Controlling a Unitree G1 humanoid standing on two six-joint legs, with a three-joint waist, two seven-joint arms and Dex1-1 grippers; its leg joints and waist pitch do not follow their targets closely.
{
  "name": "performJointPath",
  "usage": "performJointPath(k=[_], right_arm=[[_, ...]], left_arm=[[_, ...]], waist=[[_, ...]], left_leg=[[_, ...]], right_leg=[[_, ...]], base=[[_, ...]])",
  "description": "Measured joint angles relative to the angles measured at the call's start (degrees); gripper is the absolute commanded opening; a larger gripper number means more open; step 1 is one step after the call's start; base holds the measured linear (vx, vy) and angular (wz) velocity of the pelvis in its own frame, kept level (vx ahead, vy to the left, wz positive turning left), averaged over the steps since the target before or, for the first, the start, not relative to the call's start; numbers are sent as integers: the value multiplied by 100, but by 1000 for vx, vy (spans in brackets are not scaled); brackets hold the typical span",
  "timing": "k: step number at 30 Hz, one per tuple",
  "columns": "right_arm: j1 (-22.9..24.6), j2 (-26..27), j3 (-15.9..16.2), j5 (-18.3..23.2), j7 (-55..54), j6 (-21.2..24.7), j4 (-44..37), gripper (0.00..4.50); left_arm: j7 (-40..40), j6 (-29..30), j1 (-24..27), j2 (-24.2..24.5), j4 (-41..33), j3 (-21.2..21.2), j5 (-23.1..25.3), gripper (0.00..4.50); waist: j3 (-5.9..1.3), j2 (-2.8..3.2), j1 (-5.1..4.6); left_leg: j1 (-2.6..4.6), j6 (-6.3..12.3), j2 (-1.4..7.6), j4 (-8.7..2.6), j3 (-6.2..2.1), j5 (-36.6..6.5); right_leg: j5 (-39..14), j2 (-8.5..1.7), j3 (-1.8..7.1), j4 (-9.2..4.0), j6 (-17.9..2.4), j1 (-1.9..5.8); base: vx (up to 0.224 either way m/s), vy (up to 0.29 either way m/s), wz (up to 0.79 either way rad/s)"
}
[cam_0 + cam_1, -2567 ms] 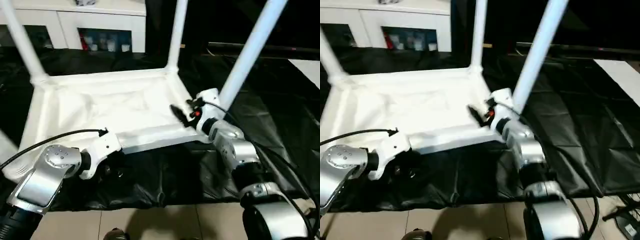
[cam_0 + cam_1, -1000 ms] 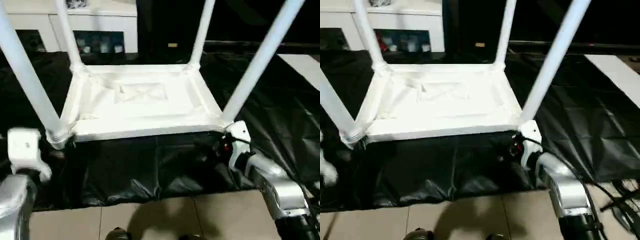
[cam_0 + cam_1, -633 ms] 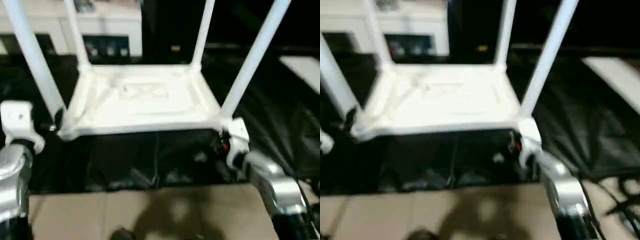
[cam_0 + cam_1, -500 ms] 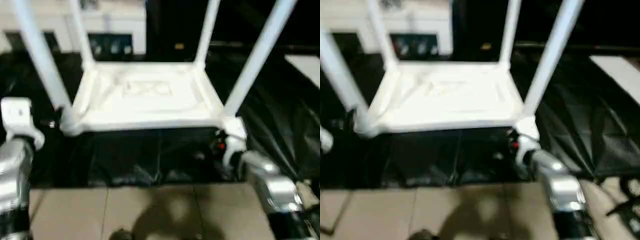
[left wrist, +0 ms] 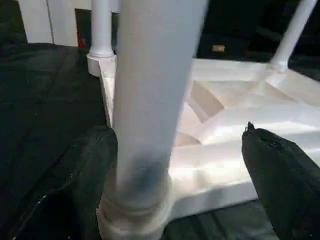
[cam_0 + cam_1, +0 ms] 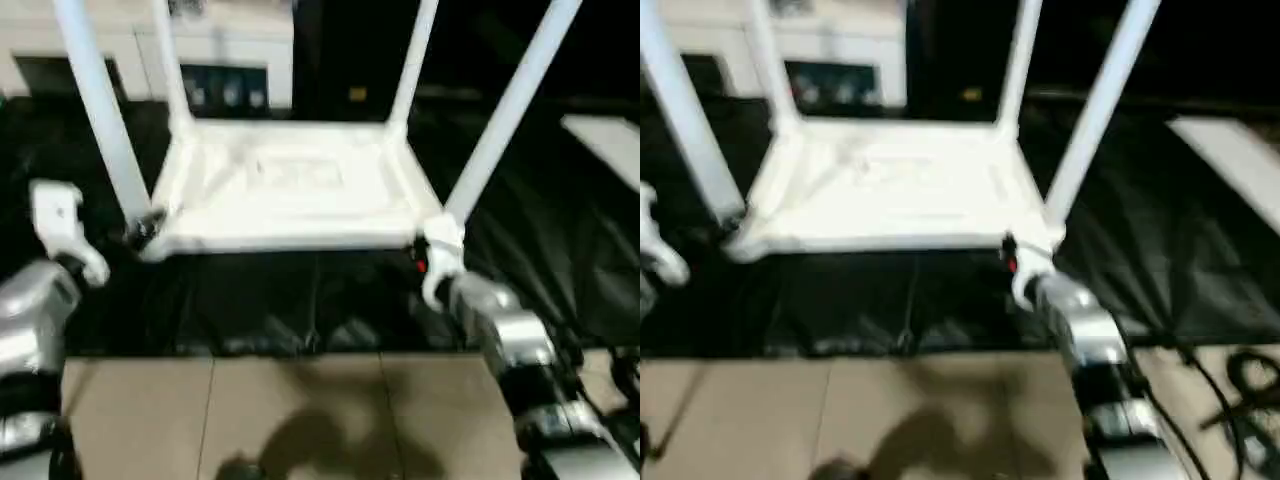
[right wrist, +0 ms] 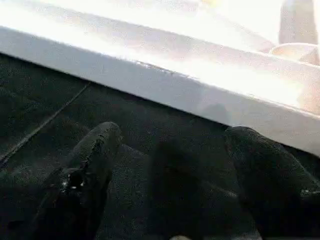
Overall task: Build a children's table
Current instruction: Rotate table base
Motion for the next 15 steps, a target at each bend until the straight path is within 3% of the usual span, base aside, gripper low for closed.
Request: performJointPath(k=[3,7,12,15], right_arm=[[-361,68,0,-79,8,-349,690,376],[-674,68,-16,-119,-10,-556,1327,376],[-910,83,-27,-239,-80,-788,2008,376],[-948,133,-52,-261,-89,-900,2201,376]], left_arm=[[-203,-75,-193,37,348,-29,-1,445],[-749,116,-327,84,463,-80,-112,445],[-1555,470,-381,-94,461,-404,-353,445],[-1929,682,-387,-229,396,-635,-410,445]], waist=[[1,1,-9],[-2,-3,55],[-6,-9,98],[-6,-8,92]], left_leg=[[-10,1,-2,6,43,-1],[-27,1,2,-6,56,0],[-62,8,10,-9,163,5],[-101,104,25,-18,170,170]], right_leg=[[86,-31,5,-8,-6,5],[86,-33,15,-8,-6,19],[114,-32,136,35,4,11],[85,-22,132,46,53,-8]], base=[[0,0,0],[0,0,0],[21,0,8],[55,19,7]])
